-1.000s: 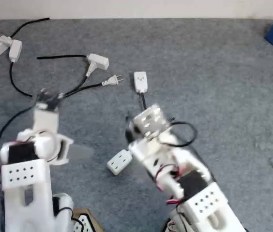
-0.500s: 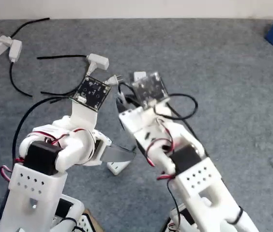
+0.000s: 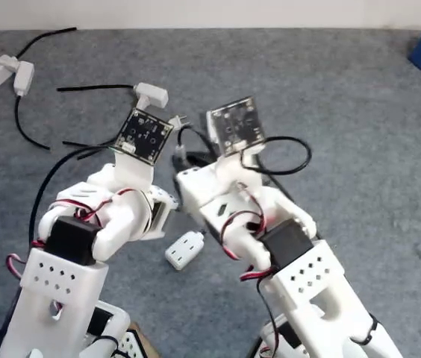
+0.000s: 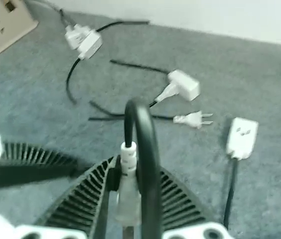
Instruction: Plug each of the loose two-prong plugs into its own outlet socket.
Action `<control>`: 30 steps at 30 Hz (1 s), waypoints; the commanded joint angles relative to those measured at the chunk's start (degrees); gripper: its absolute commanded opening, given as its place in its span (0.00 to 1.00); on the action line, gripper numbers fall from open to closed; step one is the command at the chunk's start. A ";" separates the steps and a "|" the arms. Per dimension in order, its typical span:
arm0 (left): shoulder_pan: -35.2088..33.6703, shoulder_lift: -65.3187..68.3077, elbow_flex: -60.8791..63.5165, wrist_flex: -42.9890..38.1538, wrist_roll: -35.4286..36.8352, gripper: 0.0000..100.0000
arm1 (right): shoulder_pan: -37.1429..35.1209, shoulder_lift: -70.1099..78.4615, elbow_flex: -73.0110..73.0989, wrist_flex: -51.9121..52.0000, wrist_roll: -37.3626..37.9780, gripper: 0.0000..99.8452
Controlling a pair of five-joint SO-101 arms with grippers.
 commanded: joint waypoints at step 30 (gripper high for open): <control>-12.70 -0.31 7.78 -16.88 -1.41 0.50 | 0.40 6.20 -12.26 22.73 5.71 0.01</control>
